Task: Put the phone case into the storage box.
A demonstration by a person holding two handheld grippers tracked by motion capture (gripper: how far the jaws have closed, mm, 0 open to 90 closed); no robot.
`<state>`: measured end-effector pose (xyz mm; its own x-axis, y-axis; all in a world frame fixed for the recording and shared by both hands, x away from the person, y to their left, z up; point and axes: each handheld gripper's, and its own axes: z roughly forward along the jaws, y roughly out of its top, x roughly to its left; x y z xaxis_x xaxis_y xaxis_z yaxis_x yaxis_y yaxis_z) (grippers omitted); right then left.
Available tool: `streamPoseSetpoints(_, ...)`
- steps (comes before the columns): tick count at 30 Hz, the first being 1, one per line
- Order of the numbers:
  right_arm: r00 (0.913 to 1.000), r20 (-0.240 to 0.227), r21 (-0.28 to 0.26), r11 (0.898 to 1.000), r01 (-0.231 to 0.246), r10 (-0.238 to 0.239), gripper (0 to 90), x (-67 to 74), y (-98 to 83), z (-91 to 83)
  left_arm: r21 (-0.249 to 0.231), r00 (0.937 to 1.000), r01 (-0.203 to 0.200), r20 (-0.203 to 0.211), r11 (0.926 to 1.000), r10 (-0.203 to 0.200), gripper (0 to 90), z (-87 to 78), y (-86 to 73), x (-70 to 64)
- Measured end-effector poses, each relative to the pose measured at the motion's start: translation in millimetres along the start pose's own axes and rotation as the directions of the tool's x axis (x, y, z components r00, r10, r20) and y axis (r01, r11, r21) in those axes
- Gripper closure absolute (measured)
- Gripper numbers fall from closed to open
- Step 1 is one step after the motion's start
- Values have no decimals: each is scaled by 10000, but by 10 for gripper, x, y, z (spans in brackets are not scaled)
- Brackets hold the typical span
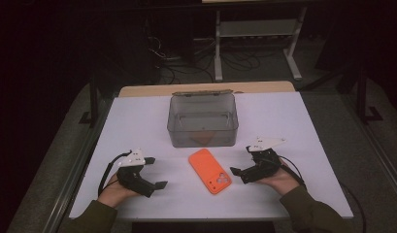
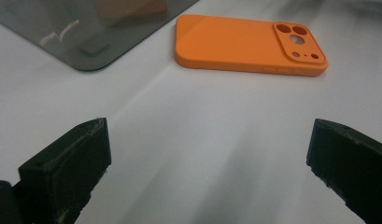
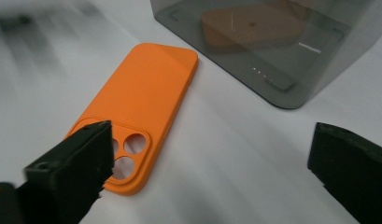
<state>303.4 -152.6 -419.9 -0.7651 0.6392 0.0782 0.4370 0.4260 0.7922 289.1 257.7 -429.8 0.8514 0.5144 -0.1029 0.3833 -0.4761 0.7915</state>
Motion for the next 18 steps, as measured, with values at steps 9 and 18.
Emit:
streamPoseSetpoints(9, 9999, 21, 162, 9998, -104, 103, 131, -6, 67, 50, -23, 10000, 14, 14, 10000, -14, 0, -1, -1, 1)
streamPoseSetpoints(18, 9998, 179, 404, 9991, -124, 117, 288, 0, 128, 129, 6, 10000, 4, 14, 10000, -4, 0, 1, 0, -4)
